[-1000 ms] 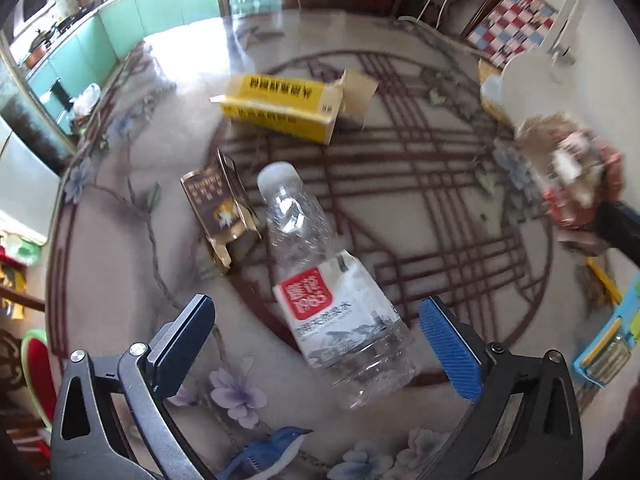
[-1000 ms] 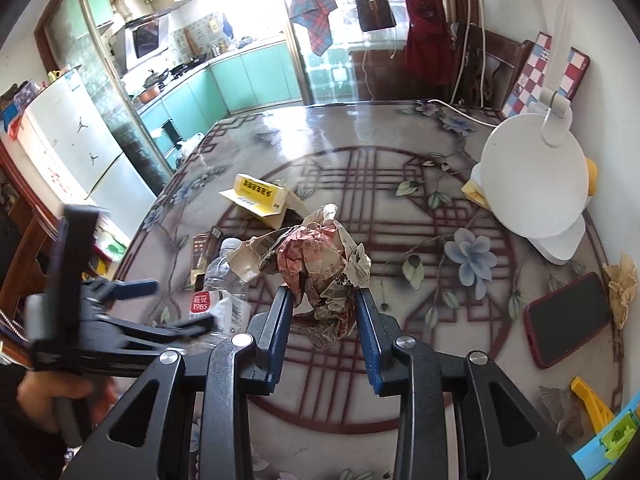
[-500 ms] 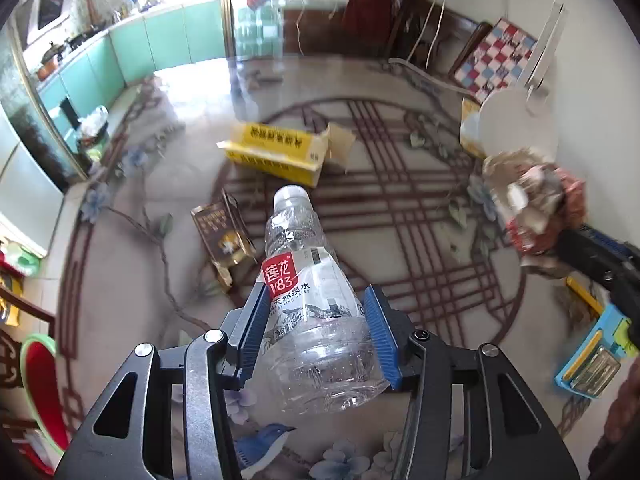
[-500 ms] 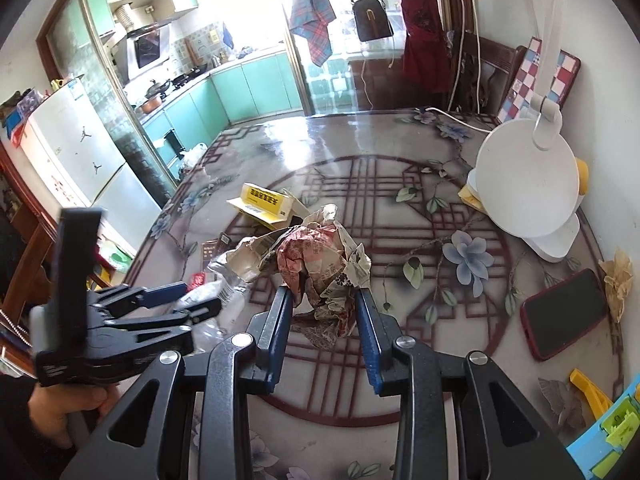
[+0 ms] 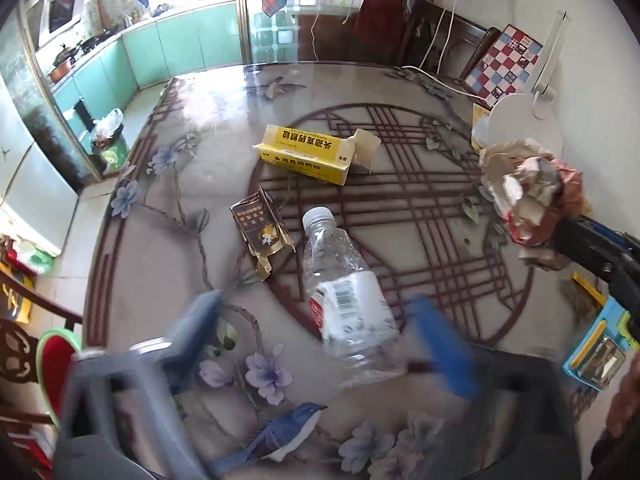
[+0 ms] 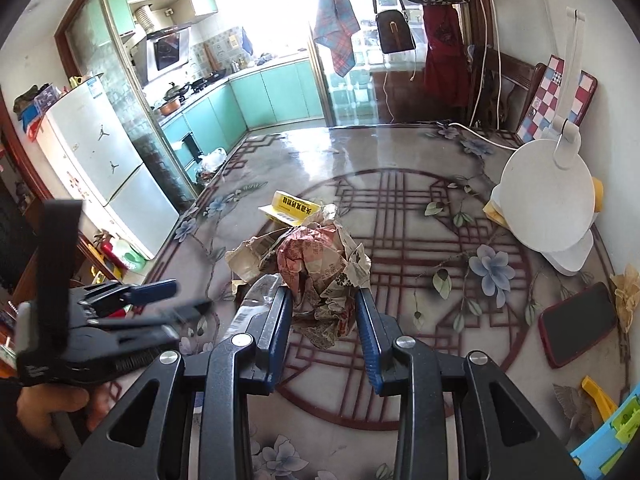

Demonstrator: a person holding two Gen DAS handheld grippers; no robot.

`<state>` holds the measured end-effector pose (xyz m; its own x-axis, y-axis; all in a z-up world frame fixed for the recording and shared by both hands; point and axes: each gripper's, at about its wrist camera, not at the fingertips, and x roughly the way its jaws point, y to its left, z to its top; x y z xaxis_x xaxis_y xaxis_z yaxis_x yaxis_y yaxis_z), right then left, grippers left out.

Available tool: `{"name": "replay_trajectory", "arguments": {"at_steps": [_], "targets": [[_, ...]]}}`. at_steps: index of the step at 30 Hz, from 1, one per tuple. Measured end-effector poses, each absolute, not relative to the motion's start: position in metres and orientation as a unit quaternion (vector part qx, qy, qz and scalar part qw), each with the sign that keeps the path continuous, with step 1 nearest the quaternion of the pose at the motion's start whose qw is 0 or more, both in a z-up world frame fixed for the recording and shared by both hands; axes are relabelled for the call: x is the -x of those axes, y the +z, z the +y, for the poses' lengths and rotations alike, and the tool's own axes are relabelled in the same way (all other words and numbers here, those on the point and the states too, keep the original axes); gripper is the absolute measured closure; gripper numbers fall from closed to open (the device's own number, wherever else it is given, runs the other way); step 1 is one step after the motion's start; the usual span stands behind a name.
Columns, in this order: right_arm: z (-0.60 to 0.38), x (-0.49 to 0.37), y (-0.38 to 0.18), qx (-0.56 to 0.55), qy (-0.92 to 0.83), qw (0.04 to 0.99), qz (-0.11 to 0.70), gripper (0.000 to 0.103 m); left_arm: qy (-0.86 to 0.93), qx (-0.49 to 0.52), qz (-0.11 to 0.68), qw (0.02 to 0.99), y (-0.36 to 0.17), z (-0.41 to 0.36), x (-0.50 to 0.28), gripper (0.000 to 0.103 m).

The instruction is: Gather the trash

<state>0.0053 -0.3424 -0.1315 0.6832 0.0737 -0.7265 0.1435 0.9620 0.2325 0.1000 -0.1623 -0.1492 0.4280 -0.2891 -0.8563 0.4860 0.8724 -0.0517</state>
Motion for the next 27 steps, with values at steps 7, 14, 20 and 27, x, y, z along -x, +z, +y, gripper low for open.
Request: {"name": "replay_trajectory", "arguments": {"at_steps": [7, 14, 20, 27], "targets": [[-0.349, 0.001, -0.135, -0.143, -0.029, 0.904, 0.402, 0.073, -0.241, -0.100, 0.554, 0.791, -0.200, -0.192, -0.112, 0.002], [-0.358, 0.012, -0.140, -0.153, -0.048, 0.898, 0.410, 0.073, -0.242, -0.086, 0.581, 0.772, -0.229, -0.205, -0.112, 0.047], [-0.367, 0.017, -0.141, -0.166, -0.060, 0.898, 0.404, 0.073, -0.250, -0.074, 0.548, 0.794, -0.203, -0.192, -0.105, 0.048], [-0.359, 0.012, -0.135, -0.171, -0.056, 0.902, 0.392, 0.073, -0.259, -0.048, 0.484, 0.835, -0.138, -0.156, -0.091, 0.048]]}}
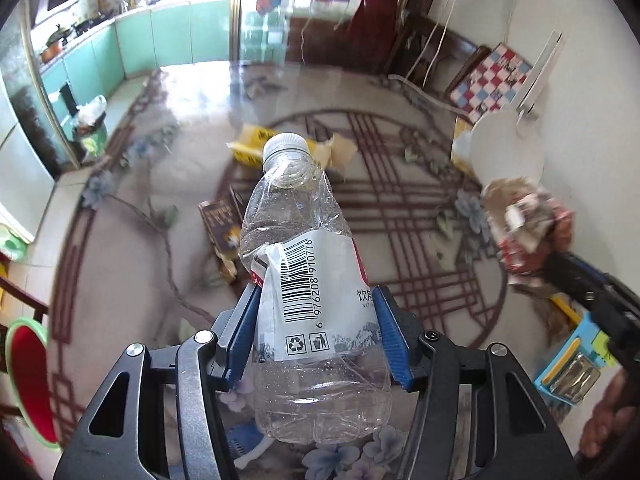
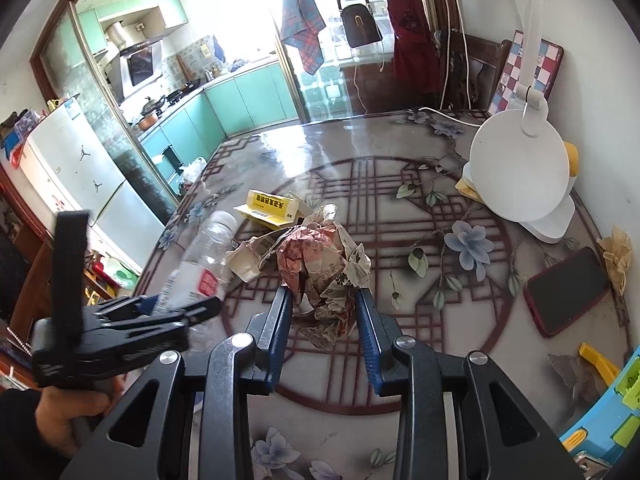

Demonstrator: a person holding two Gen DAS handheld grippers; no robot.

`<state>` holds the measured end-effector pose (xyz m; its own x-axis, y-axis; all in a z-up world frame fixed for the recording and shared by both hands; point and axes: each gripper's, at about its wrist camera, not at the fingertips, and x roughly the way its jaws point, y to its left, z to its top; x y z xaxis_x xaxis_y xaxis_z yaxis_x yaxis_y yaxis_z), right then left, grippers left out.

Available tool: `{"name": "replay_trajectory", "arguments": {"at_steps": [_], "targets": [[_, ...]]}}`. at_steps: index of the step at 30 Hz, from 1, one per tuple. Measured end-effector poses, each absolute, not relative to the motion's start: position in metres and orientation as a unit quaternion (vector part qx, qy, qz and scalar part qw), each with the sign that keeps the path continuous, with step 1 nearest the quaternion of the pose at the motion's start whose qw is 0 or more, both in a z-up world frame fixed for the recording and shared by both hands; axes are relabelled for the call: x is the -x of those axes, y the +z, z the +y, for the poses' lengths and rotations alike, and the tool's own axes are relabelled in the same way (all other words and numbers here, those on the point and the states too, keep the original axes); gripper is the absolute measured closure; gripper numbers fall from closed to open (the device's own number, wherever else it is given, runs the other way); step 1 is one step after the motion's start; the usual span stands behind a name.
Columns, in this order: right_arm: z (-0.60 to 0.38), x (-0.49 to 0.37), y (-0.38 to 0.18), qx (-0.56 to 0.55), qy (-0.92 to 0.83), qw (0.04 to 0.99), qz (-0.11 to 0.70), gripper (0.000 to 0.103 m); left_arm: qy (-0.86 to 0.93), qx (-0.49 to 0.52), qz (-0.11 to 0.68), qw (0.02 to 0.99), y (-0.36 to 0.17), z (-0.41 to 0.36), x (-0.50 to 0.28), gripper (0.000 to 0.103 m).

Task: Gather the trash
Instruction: 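Carry the bottle and brown paper over the red bucket with both tools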

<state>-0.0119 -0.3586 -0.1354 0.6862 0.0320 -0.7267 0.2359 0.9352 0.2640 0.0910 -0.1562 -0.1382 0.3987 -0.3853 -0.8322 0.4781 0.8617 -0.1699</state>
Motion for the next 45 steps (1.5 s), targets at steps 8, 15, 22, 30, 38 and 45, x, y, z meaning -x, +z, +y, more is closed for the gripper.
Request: {"name": "replay_trajectory", "arguments": {"at_steps": [8, 15, 22, 30, 38, 45], "targets": [[-0.332, 0.002, -0.125, -0.159, -0.040, 0.908, 0.384, 0.073, -0.252, -0.036, 0.438, 0.862, -0.099, -0.125, -0.083, 0.048], [-0.299, -0.003, -0.113, -0.144, -0.031, 0.914, 0.378, 0.073, -0.238, -0.027, 0.416, 0.877, -0.085, -0.087, -0.083, 0.048], [-0.258, -0.011, -0.103, -0.129, -0.023, 0.917, 0.377, 0.073, -0.231, -0.023, 0.410, 0.882, -0.083, -0.049, -0.086, 0.047], [-0.206, -0.022, -0.099, -0.116, -0.011, 0.918, 0.379, 0.073, -0.211, -0.016, 0.414, 0.885, -0.085, 0.003, -0.091, 0.047], [-0.161, -0.030, -0.095, -0.106, -0.005, 0.918, 0.381, 0.073, -0.200, -0.010, 0.416, 0.887, -0.088, 0.035, -0.099, 0.047], [-0.121, -0.044, -0.091, -0.090, 0.003, 0.919, 0.383, 0.073, -0.190, 0.003, 0.413, 0.891, -0.089, 0.069, -0.104, 0.047]]}}
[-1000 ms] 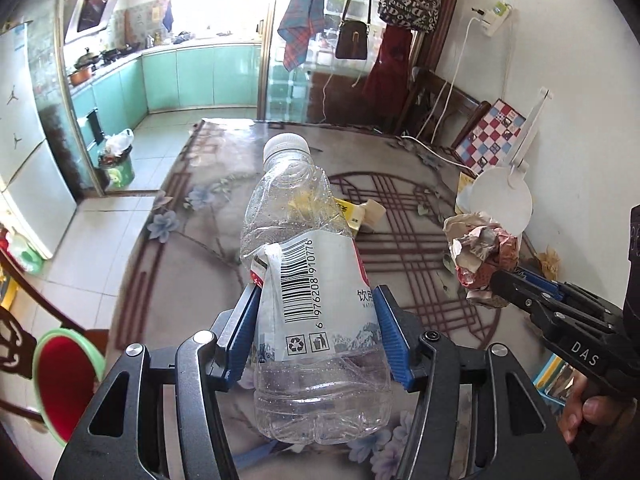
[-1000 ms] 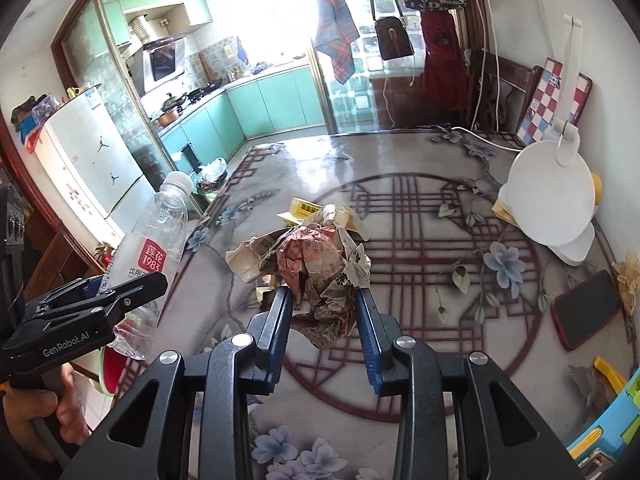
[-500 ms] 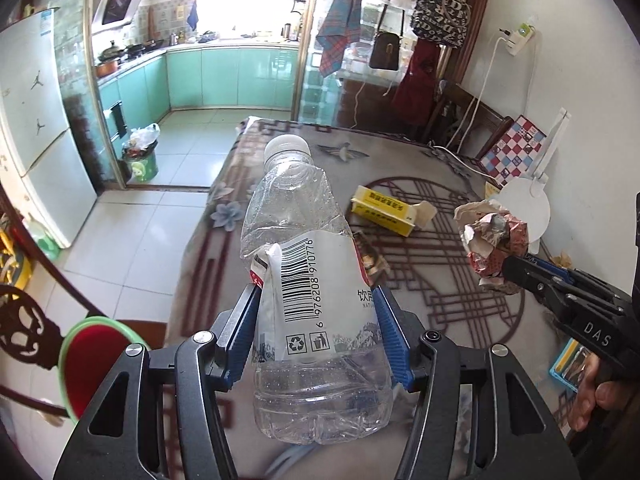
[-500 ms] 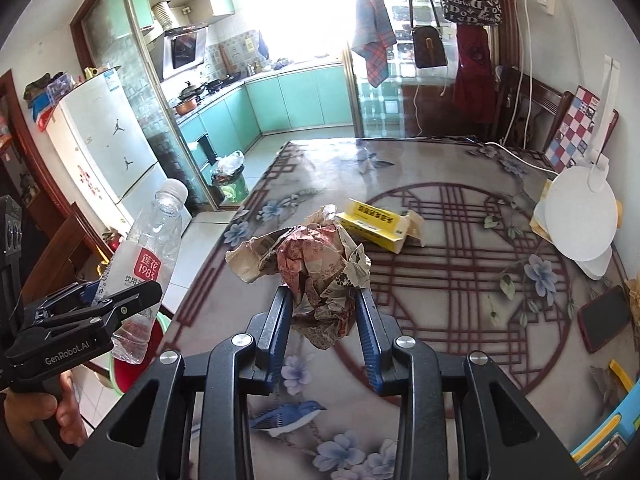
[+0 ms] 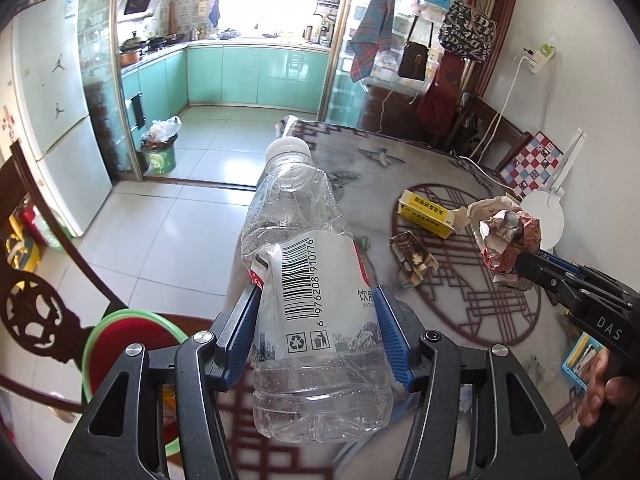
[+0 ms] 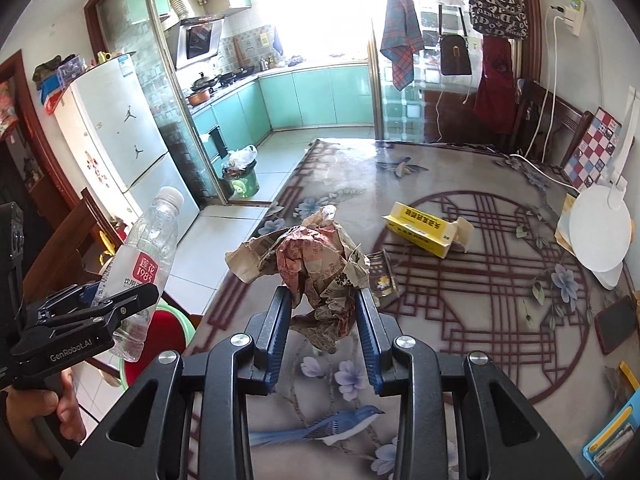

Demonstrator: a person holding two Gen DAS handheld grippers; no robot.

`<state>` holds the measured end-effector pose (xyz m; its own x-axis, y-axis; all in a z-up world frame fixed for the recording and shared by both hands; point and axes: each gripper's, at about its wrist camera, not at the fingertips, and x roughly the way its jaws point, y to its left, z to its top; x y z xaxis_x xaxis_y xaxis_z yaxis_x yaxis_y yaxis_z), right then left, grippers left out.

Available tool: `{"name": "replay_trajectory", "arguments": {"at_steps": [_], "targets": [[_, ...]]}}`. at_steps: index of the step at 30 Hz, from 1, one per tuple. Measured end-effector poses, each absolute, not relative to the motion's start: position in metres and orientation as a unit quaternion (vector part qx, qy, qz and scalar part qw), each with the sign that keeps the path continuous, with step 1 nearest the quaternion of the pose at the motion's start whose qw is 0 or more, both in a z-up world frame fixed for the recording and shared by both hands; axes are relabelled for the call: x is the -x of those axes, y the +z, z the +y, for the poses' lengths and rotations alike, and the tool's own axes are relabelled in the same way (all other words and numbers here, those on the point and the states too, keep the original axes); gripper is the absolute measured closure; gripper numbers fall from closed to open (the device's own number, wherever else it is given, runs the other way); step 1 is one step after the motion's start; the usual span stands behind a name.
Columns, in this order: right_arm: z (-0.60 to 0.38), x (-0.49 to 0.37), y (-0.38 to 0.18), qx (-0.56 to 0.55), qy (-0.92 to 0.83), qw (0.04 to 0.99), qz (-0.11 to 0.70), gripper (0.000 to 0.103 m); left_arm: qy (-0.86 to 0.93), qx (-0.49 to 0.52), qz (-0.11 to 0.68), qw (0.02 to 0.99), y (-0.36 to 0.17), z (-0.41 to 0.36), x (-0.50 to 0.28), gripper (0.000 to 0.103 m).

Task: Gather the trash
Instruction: 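Carry the bottle and brown paper over the red bucket with both tools, then open both tools to drop the bottle and paper into the bucket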

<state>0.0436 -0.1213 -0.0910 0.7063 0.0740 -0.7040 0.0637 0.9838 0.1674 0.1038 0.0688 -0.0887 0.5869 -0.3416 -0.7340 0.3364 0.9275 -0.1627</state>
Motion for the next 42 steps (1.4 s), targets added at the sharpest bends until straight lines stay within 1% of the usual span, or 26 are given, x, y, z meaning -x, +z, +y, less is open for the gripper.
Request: {"name": "replay_trajectory", "arguments": {"at_steps": [6, 11, 18, 24, 28, 33, 34, 35, 37, 39, 40, 41, 42], "targets": [[-0.079, -0.061, -0.091, -0.074, 0.026, 0.919, 0.386, 0.073, -0.161, 0.019, 0.416, 0.895, -0.096, 0.113, -0.107, 0.047], [-0.035, -0.075, -0.104, -0.065, 0.062, 0.912, 0.400, 0.073, -0.132, 0.030, 0.432, 0.892, -0.110, 0.152, -0.108, 0.047], [0.030, -0.100, -0.148, -0.068, 0.135, 0.884, 0.442, 0.073, -0.071, 0.059, 0.492, 0.866, -0.158, 0.215, -0.107, 0.047], [0.087, -0.121, -0.189, -0.047, 0.188, 0.853, 0.486, 0.073, -0.021, 0.083, 0.545, 0.834, -0.201, 0.263, -0.101, 0.047], [0.112, -0.131, -0.210, -0.032, 0.210, 0.837, 0.505, 0.073, -0.002, 0.092, 0.554, 0.827, -0.214, 0.280, -0.096, 0.047], [0.143, -0.141, -0.222, -0.015, 0.236, 0.825, 0.514, 0.073, 0.017, 0.098, 0.558, 0.824, -0.220, 0.297, -0.097, 0.049], [0.150, -0.143, -0.223, -0.013, 0.240, 0.823, 0.514, 0.073, 0.022, 0.099, 0.557, 0.825, -0.219, 0.299, -0.098, 0.053], [0.154, -0.145, -0.225, -0.012, 0.243, 0.821, 0.516, 0.073, 0.025, 0.100, 0.556, 0.825, -0.219, 0.302, -0.098, 0.055], [0.163, -0.149, -0.229, -0.013, 0.255, 0.816, 0.519, 0.073, 0.031, 0.102, 0.556, 0.825, -0.219, 0.307, -0.100, 0.055], [0.173, -0.154, -0.236, -0.011, 0.265, 0.806, 0.529, 0.060, 0.039, 0.104, 0.550, 0.828, -0.217, 0.312, -0.100, 0.055], [0.178, -0.155, -0.238, -0.007, 0.268, 0.802, 0.534, 0.050, 0.042, 0.105, 0.548, 0.829, -0.216, 0.314, -0.101, 0.051], [0.181, -0.156, -0.241, -0.005, 0.270, 0.800, 0.535, 0.049, 0.044, 0.107, 0.546, 0.830, -0.215, 0.317, -0.101, 0.041], [0.183, -0.156, -0.243, -0.006, 0.272, 0.799, 0.536, 0.049, 0.047, 0.109, 0.543, 0.831, -0.214, 0.319, -0.100, 0.035]]}}
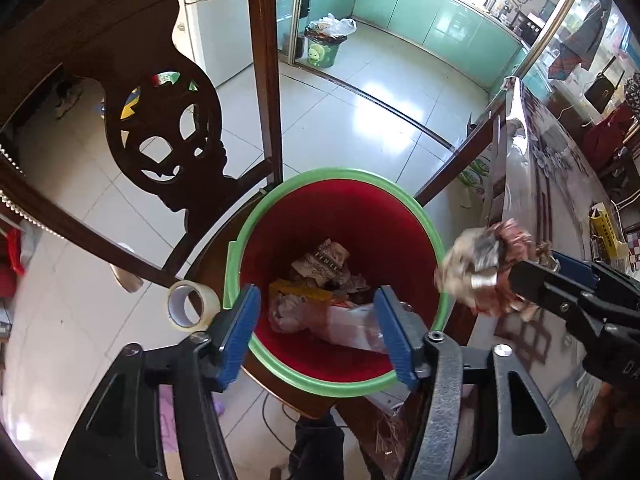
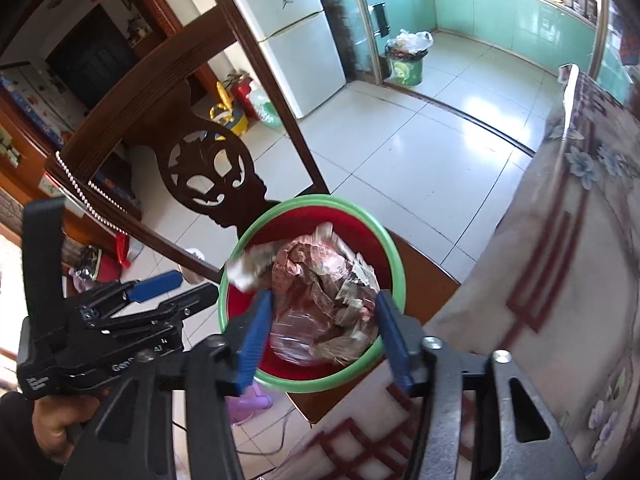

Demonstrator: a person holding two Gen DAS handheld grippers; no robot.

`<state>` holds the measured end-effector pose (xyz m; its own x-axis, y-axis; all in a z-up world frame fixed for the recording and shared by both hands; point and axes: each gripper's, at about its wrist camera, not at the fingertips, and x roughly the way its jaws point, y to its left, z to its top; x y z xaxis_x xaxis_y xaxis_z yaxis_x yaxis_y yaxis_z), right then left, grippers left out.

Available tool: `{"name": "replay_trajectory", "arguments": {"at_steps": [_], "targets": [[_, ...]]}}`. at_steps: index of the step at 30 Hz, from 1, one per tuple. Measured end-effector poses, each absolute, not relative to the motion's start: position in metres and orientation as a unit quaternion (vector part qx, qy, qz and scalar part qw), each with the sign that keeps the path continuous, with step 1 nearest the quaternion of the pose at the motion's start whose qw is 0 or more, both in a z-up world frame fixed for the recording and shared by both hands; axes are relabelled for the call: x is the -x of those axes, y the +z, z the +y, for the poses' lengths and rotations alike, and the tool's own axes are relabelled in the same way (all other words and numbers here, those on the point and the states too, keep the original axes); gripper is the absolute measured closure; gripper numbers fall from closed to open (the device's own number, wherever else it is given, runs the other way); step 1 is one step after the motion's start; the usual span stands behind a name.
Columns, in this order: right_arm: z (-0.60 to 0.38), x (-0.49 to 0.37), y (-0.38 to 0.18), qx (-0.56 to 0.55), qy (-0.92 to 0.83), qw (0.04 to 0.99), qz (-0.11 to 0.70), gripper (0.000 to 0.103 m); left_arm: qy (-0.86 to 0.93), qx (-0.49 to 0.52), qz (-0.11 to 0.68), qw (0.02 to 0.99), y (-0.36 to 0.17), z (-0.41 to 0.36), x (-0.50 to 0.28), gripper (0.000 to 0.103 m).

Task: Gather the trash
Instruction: 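Open both tools to drop the bottle and paper into the bucket, then move both open tools back over the table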

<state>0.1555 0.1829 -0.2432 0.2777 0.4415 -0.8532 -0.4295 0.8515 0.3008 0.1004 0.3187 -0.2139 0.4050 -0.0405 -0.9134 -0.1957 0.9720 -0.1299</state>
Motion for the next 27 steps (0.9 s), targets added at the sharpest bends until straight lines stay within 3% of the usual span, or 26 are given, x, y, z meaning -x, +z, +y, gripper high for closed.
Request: {"name": "replay_trajectory", "arguments": {"at_steps": [1, 2, 16, 24, 27], "targets": [[0.184, -0.156, -0.245, -0.008, 0.275, 0.798, 0.537, 0.049, 0.050, 0.110, 0.539, 0.834, -0.212, 0.321, -0.100, 0.025], [0.184, -0.156, -0.246, -0.012, 0.278, 0.796, 0.538, 0.048, 0.053, 0.110, 0.535, 0.836, -0.211, 0.323, -0.099, 0.022], [0.096, -0.145, -0.203, -0.060, 0.240, 0.832, 0.496, 0.047, 0.007, 0.122, 0.501, 0.857, -0.174, 0.280, -0.107, 0.021], [-0.082, -0.142, -0.157, -0.001, 0.117, 0.882, 0.457, 0.047, -0.128, 0.088, 0.499, 0.852, -0.149, 0.156, -0.116, 0.018], [-0.157, -0.160, -0.150, 0.061, 0.085, 0.883, 0.457, 0.036, -0.168, 0.078, 0.504, 0.843, -0.149, 0.097, -0.118, 0.017]]}}
